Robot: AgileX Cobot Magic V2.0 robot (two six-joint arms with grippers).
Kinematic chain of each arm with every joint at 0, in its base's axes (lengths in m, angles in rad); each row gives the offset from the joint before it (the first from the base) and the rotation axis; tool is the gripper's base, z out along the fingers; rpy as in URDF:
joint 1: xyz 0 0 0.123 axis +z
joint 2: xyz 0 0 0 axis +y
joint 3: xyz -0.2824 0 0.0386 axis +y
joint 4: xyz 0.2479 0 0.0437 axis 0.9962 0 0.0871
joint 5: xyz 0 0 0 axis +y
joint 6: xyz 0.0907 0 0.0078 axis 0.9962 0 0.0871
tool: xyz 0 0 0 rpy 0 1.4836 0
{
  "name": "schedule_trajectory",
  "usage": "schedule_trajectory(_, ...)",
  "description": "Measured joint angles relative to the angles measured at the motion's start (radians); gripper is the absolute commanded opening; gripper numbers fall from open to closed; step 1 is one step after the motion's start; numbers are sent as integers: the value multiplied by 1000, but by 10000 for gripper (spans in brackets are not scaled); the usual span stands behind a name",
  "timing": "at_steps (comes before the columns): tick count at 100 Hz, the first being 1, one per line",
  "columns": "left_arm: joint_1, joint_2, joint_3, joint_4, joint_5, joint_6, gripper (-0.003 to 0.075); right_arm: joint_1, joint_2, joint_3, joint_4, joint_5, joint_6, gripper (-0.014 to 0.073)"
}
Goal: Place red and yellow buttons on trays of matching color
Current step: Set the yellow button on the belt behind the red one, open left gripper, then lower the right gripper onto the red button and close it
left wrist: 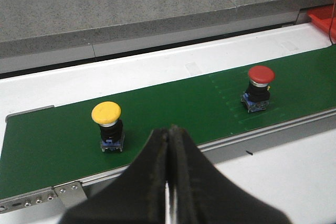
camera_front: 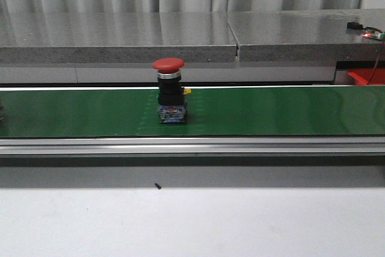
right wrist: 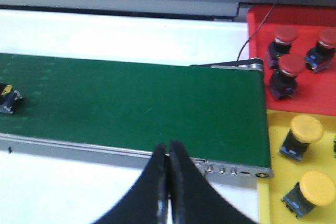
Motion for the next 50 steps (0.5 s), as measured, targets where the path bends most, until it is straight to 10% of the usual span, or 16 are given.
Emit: schedule_trajectory(50, 0, 0, 0, 0, 0, 0, -19, 220, 498, -351, 1, 151, -3, 583)
